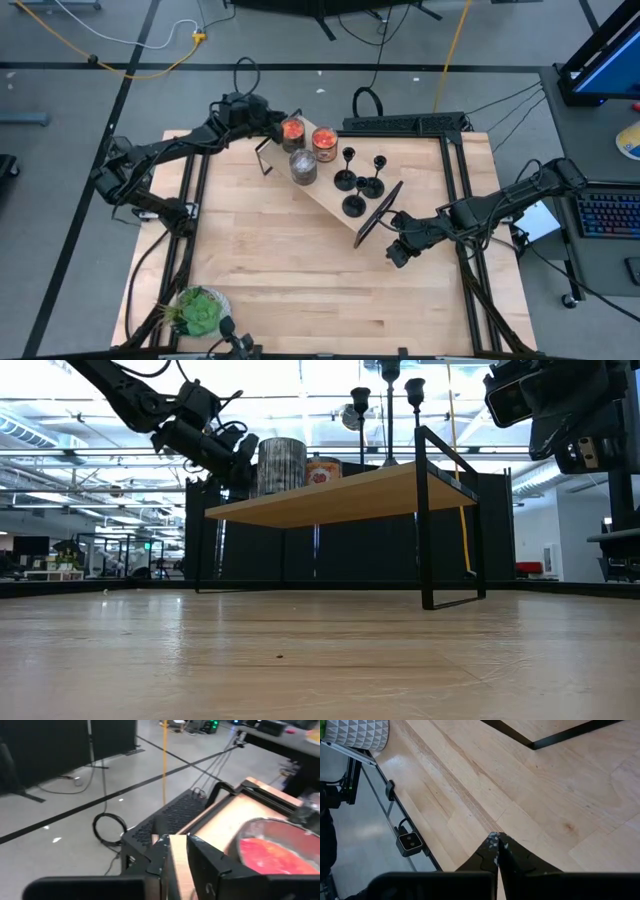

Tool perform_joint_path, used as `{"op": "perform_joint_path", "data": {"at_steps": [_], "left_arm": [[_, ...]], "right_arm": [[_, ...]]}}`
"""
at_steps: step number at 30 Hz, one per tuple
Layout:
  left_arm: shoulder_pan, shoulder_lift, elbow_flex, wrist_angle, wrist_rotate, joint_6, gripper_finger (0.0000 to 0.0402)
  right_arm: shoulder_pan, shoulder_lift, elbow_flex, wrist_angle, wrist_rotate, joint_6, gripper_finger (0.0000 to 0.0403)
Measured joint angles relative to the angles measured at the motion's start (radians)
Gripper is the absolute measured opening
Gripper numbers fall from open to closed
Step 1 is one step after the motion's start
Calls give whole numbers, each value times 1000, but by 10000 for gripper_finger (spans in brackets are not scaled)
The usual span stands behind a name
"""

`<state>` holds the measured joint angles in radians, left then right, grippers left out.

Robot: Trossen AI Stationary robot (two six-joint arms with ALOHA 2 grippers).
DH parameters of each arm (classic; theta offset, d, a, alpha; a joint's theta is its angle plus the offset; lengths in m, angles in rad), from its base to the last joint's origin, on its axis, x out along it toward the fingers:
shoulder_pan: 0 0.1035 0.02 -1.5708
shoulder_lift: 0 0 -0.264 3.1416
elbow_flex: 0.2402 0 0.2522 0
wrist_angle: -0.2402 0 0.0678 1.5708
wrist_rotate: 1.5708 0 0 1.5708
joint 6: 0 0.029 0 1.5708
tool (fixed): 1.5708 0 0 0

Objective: Pick & Place candle stick holders
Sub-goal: Put the orange scented candle on the shelf, then return to Home Position

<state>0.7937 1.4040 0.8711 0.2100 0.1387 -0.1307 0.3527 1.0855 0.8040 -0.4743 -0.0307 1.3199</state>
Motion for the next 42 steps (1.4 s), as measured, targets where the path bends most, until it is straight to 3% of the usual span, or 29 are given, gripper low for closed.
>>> {"op": "perform_joint_path", "data": {"at_steps": [10,20,24,31,42], "left_arm": [[-22,0,0,-5,123,19,5],[-31,0,0,-5,151,16,4],[-28,-10,-1,-1,103,16,13],[-23,-161,-2,9,-29,16,17],[-151,-391,-1,-46,51,-97,10]], "right_arm": [[0,0,0,0,0,0,0],[0,0,0,0,0,0,0],[0,0,0,0,0,0,0],[0,0,0,0,12,-31,0],[0,-94,0,-1,94,-182,0]]}}
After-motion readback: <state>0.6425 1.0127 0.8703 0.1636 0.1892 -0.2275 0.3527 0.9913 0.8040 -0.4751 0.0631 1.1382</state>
